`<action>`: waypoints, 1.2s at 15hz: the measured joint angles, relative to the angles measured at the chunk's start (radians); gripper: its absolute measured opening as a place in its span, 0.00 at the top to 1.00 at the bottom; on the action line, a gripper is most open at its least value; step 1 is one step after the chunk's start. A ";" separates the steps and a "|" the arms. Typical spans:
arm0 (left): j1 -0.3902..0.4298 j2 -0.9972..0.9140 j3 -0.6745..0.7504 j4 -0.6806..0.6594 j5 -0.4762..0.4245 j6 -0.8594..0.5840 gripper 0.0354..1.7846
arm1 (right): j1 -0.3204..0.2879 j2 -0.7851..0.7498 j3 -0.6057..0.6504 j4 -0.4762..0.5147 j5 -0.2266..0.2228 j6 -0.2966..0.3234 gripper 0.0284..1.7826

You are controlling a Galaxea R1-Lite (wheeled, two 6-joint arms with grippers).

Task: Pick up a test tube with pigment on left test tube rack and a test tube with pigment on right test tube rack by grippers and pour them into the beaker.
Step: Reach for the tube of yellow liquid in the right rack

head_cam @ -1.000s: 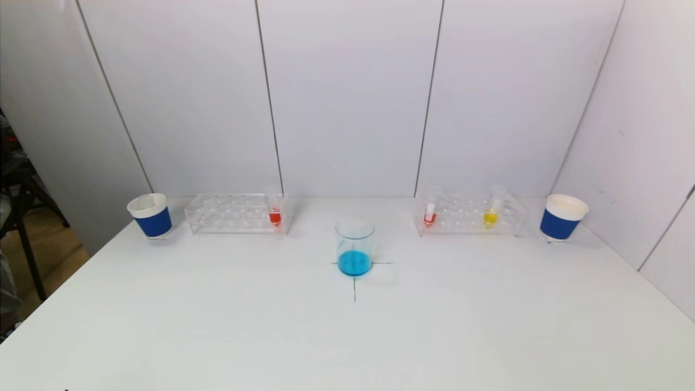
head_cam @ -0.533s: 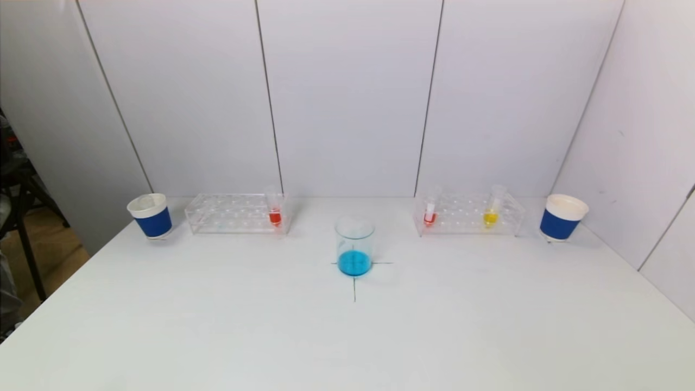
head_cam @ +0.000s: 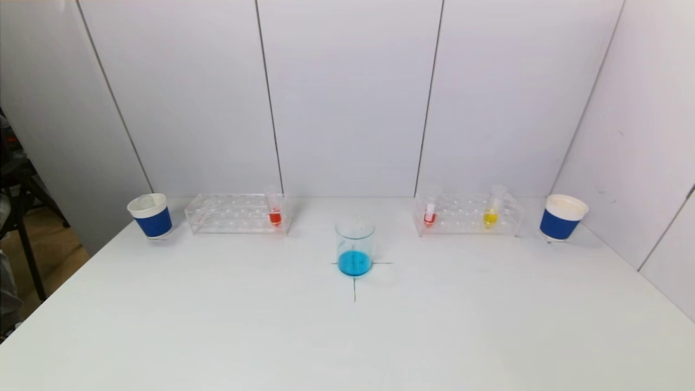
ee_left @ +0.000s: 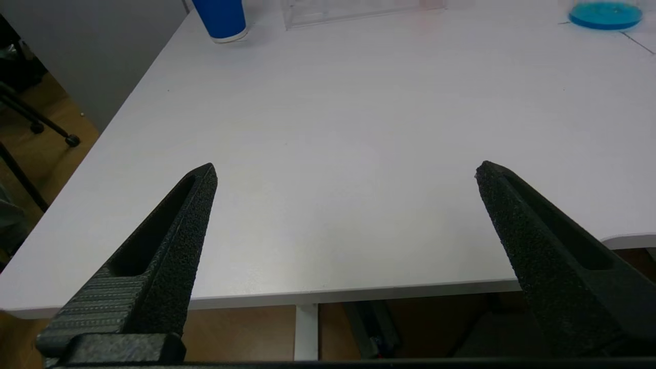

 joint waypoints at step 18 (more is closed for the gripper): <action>-0.007 -0.044 0.039 -0.110 0.011 -0.106 0.01 | 0.000 0.000 0.000 0.000 0.000 0.000 0.01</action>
